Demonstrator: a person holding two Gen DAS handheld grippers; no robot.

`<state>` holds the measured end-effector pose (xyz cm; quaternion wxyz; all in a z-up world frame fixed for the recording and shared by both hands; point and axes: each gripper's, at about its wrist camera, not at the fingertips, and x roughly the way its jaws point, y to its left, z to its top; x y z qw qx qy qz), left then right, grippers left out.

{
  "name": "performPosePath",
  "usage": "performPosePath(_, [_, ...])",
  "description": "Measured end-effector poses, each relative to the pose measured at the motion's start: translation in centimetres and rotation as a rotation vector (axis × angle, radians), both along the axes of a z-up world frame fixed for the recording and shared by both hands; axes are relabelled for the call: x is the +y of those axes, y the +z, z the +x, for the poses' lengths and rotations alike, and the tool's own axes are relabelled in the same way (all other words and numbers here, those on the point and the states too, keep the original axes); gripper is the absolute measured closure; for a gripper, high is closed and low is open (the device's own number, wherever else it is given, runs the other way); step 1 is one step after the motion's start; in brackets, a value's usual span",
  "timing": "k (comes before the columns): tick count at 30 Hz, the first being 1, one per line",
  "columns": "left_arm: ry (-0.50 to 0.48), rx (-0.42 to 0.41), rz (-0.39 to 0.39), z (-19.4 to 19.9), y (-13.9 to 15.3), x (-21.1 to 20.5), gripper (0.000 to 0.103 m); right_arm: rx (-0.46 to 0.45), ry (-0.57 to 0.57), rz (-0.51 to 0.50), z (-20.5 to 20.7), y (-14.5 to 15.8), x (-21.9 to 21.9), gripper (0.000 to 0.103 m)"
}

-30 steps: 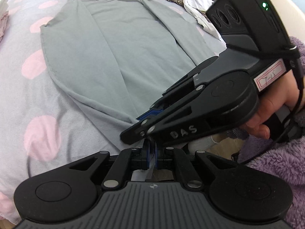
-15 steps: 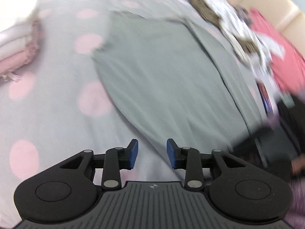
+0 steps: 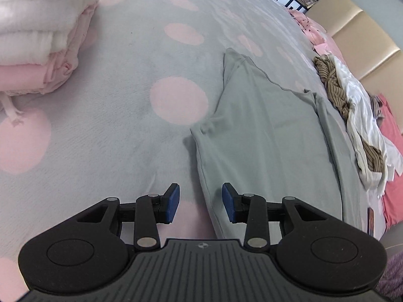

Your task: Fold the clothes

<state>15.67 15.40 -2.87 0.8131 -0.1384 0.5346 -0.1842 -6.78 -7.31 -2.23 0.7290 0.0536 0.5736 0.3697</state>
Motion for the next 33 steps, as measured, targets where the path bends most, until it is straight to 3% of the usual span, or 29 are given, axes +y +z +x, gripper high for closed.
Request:
performPosePath(2, [0.012, -0.02, -0.017, 0.6, -0.2, 0.0, 0.077, -0.001, -0.002, 0.012, -0.1, 0.2, -0.3, 0.096])
performPosePath(4, [0.029, -0.042, -0.044, 1.1, 0.2, 0.2, 0.099, -0.005, -0.011, 0.022, -0.1, 0.3, -0.6, 0.096])
performPosePath(10, [-0.006, -0.144, -0.088, 1.2, 3.9, -1.7, 0.101, 0.0, -0.061, 0.096, -0.8, 1.0, -2.3, 0.096])
performPosePath(20, [-0.108, -0.231, -0.03, 1.4, 6.7, -8.3, 0.102, 0.011, -0.172, 0.162, -2.5, 1.9, -6.0, 0.096])
performPosePath(26, [-0.2, -0.239, 0.012, 2.3, 6.4, -13.5, 0.102, 0.054, -0.265, 0.179, -4.4, 1.1, -7.9, 0.096])
performPosePath(33, [-0.324, -0.206, 0.059, 3.4, 3.9, -20.2, 0.102, 0.127, -0.371, 0.18, -5.5, -0.9, -10.7, 0.096])
